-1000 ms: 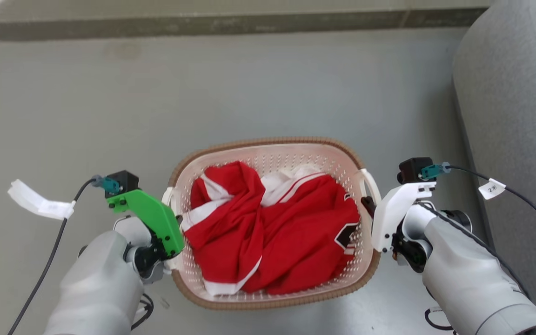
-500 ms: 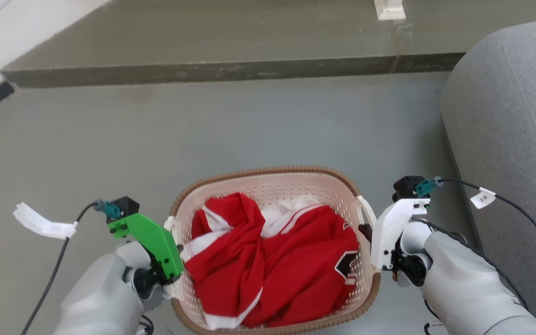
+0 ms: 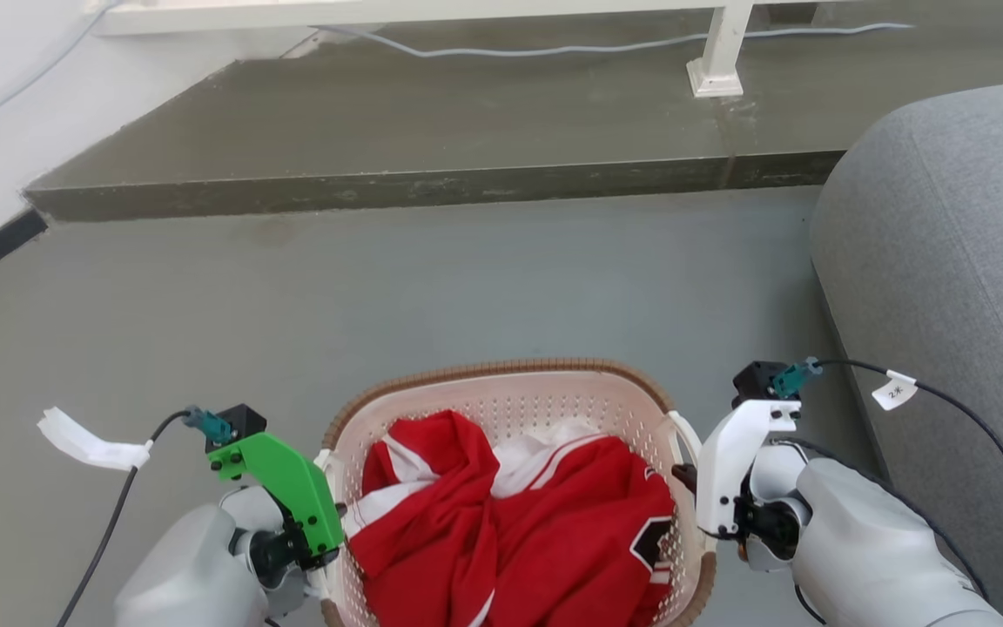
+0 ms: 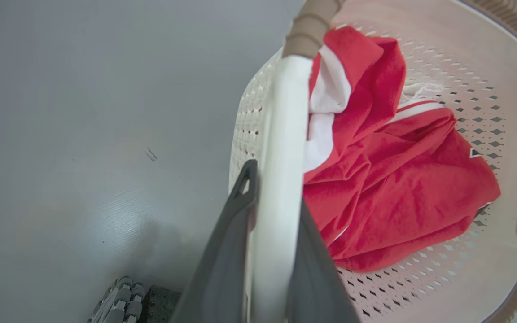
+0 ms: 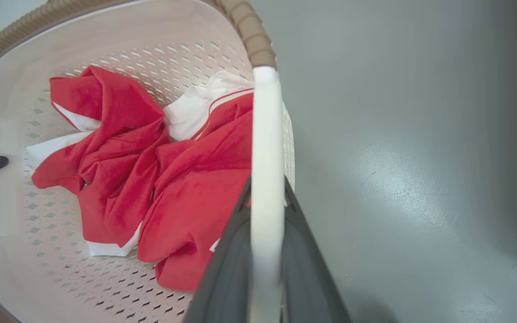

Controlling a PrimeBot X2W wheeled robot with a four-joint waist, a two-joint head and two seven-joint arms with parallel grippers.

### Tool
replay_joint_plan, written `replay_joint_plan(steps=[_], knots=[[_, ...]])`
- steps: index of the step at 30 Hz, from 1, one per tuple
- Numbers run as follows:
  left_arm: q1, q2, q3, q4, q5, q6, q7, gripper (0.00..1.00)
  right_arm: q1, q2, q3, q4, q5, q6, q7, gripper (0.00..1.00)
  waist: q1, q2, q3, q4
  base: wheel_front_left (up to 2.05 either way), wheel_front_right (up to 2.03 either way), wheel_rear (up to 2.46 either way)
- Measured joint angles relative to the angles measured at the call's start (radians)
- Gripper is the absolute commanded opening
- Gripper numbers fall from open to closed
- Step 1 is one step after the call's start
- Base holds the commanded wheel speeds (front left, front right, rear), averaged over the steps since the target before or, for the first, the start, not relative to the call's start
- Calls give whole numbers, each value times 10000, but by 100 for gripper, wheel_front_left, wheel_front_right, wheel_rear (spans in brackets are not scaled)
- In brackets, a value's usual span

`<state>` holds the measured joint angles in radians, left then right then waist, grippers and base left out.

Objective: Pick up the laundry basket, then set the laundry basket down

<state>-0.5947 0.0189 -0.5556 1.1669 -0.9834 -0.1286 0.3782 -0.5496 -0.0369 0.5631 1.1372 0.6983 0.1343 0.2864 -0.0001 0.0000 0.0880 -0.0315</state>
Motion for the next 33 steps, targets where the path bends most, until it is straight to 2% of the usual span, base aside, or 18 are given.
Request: replay_joint_plan(steps=[33], knots=[[167,151,-117,-69,-431,2,79,0,55,-40,347,-165,947,-10,313,0,0,0,-178,39,0,0,0]])
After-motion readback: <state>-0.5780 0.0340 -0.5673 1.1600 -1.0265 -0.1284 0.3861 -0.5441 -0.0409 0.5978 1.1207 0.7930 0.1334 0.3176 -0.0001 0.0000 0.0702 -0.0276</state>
